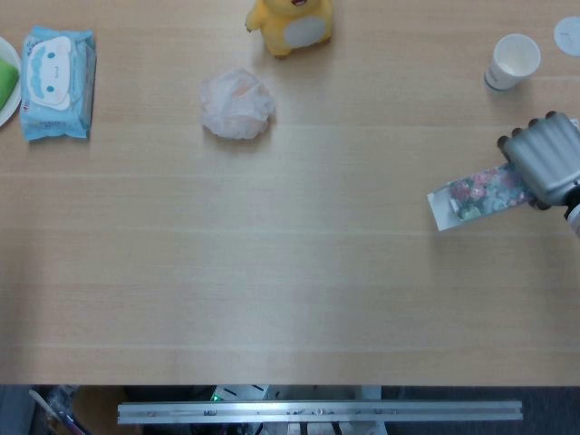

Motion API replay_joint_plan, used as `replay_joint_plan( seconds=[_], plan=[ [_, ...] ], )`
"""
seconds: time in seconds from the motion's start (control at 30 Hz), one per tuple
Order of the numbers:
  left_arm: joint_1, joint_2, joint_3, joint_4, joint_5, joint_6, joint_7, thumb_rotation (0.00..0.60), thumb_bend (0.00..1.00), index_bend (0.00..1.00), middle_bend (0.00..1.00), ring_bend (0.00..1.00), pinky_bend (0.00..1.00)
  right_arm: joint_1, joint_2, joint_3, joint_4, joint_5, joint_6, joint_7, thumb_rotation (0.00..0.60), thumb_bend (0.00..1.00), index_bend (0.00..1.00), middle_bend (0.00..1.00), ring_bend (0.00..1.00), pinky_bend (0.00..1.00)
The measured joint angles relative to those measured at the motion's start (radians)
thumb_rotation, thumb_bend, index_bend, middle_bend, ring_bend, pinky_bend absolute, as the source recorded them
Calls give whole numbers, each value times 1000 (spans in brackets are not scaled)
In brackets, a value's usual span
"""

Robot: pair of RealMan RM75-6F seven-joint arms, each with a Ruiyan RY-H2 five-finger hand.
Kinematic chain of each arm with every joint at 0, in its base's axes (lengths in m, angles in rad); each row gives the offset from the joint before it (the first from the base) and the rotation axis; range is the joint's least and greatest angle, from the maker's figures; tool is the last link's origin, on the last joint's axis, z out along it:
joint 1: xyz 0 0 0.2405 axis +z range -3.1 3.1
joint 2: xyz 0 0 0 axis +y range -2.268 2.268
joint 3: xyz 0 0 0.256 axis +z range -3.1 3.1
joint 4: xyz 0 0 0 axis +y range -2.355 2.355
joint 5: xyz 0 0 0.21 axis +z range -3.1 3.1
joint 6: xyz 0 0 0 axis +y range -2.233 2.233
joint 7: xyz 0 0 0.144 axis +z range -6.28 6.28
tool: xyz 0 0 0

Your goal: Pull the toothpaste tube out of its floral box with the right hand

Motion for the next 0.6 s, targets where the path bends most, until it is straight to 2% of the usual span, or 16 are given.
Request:
replay_joint_plan(
  seconds=[0.17,0.3,0.5,0.6],
  plan=[
    [2,-2,1,6,-2,0,-6,600,67,491,369,372,529,88,11,-36,-87,194,66,-176,600,73,649,616,481,444],
    [2,-3,2,11,-3,-2,-10,600,68,491,369,372,529,167,0,-64,-154,354,179,-316,600,81,650,627,493,444],
    [2,-3,2,15,-3,-2,-14,600,67,491,369,372,529,251,-54,-89,-199,532,341,-440,600,94,650,627,493,444],
    [2,-3,2,14,-3,-2,-12,600,68,491,369,372,529,278,-84,-98,-201,576,377,-462,600,94,650,627,493,444]
  ],
)
